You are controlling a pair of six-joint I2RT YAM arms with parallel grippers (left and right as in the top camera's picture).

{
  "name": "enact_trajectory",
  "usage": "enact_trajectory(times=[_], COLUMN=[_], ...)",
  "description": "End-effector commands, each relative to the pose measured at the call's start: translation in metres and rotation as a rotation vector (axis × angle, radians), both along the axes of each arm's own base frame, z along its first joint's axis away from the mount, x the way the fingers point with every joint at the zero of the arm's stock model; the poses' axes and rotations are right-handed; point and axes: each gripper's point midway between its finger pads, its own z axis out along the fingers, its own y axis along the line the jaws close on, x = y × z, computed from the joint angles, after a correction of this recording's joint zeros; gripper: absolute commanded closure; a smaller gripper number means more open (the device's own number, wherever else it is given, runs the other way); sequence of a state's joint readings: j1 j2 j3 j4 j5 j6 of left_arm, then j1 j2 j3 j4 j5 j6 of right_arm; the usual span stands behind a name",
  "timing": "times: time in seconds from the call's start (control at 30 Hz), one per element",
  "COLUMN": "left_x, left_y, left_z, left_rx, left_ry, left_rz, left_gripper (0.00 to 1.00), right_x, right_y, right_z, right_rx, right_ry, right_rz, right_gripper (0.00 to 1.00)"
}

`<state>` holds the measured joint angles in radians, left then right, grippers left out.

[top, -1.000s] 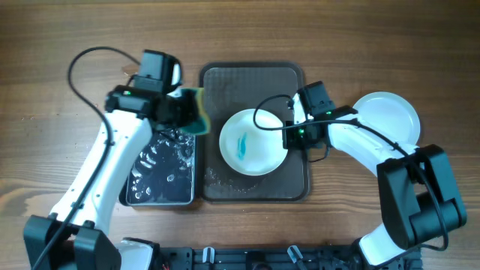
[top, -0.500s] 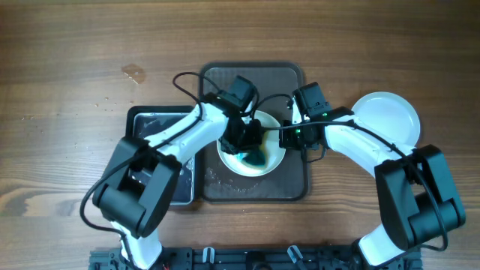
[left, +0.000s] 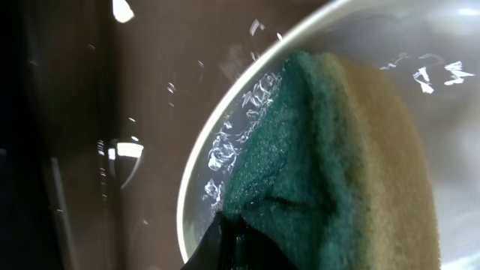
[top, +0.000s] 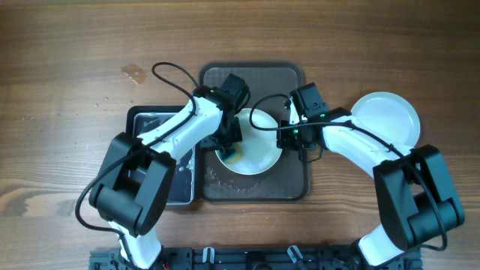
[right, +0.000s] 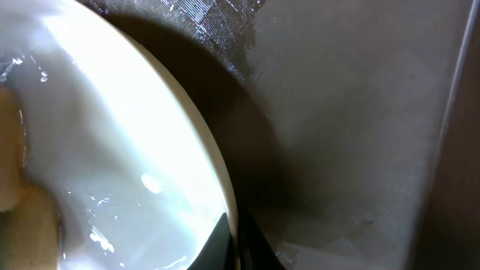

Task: Clean dirty plates on tray and stack at the side
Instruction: 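Scrub the last plate's blue stain with the sponge, right gripper holding rim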

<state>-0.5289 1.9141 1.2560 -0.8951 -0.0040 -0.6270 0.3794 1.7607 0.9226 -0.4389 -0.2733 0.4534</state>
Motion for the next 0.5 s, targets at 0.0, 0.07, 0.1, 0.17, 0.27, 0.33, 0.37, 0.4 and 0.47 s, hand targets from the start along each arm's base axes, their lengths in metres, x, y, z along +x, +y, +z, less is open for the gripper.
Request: enact_trajectory(times=[0.0, 0.07, 0.1, 0.17, 0.27, 0.33, 0.37, 0.4, 0.47], left_x=[0.012, 0.011, 0.009, 0.004, -0.008, -0.015, -0.018, -0.02, -0.021], left_y=[0.022, -0.023, -0.046, -0.076, -0.108, -0.12, -0.124, -0.125, -0.126], left_z=[-0.011, -0.011, -0.008, -0.004, -0.001, -0.002, -0.003, -0.003, -0.003], left_rx=[0.07, -0.153, -0.258, -0.393, -0.477, -0.485, -0.486, -0.485, -0.483], left_ry=[-0.042, -0.014, -0.004, 0.005, 0.002, -0.002, 0.0, 0.002, 0.002], left_rz=[0.044, 0.018, -0.006, -0.047, -0.118, -0.153, -0.166, -0.171, -0.184], left_gripper=[0.96, 0.96, 0.96, 0.96, 0.96, 0.96, 0.96, 0.96, 0.93], right_x=[-0.003, -0.003, -0.003, -0.003, -0.004, -0.003, -0.004, -0.003, -0.004], right_y=[-0.016, -0.017, -0.017, -0.016, -0.016, -0.016, -0.016, -0.016, -0.017], right_z=[-0.012, -0.012, -0.012, -0.012, -0.012, -0.012, -0.012, -0.012, -0.012], right_rx=[-0.069, -0.069, -0.069, -0.071, -0.076, -0.078, -0.078, -0.077, -0.078], right_ry=[0.021, 0.021, 0.02, 0.015, 0.007, 0.004, 0.005, 0.005, 0.006], right_rz=[-0.043, -0.044, -0.043, -0.031, -0.001, 0.006, 0.005, 0.005, 0.005], right_gripper=[0.96, 0.96, 0.96, 0.96, 0.96, 0.96, 0.96, 0.96, 0.96])
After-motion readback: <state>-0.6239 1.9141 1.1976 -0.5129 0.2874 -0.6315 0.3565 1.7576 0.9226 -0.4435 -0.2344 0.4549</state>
